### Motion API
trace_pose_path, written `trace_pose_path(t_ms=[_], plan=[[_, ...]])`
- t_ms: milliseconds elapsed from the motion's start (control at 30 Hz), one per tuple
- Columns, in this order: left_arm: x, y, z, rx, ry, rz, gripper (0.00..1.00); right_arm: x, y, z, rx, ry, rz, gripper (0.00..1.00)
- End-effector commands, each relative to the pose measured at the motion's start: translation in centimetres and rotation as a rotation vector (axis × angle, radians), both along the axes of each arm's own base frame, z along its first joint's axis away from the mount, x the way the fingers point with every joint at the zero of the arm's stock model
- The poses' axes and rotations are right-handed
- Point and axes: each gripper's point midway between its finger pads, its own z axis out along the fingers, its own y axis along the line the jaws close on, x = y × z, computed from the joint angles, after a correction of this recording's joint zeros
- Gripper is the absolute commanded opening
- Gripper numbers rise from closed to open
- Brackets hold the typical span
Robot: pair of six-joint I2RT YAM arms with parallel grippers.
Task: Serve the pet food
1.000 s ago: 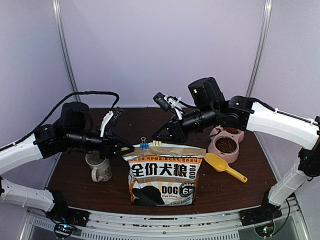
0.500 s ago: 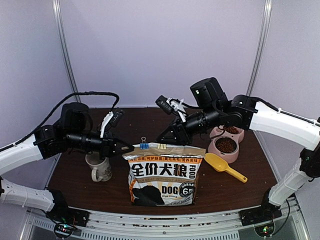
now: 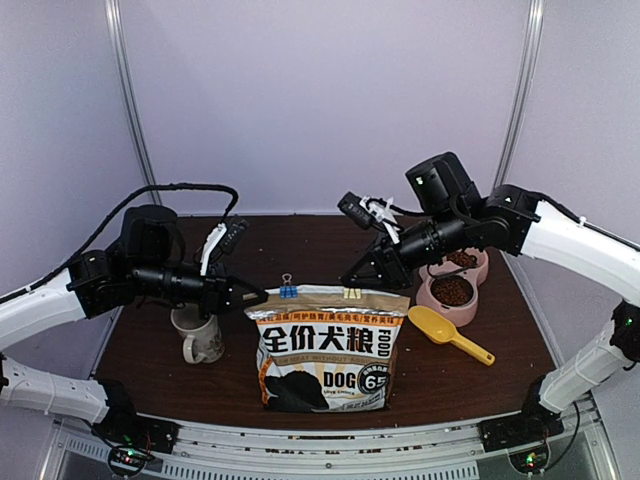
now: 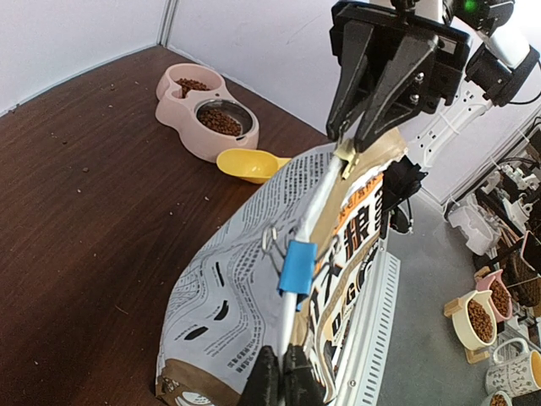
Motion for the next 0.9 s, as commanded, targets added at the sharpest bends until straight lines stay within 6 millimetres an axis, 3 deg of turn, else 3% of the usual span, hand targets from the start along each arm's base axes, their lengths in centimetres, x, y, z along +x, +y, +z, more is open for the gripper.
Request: trace_pose_path(t_ms=[0,300,767,800,867], plan=[[0.7,0.3,0.5,-0.006,-0.031,0.035,0.00,-0.4,-1.9,-1.3,-0.083,0.015,0.007,0.00],[0.7,0.3,0.5,-0.005,-0.031,0.034,0.00,-0.1,-3.0,-1.1,-0.103,0.007,0.007,0.00],[0.8,0.2,0.8,-0.006,-0.036,0.031,0.00,-0.2,-3.1,-1.0,-0.101,0.007,0.027,0.00],[0.8,0.1,0.9,-0.006,-0.035,0.028,0.00,-0.2,-3.1,-0.9,-0.096,0.003,0.025,0.01],[0.7,0.0,0.9,-0.007,-0.035,0.023,0.12,-0.1,-3.0,-0.6,-0.083,-0.004,0.019,0.19]])
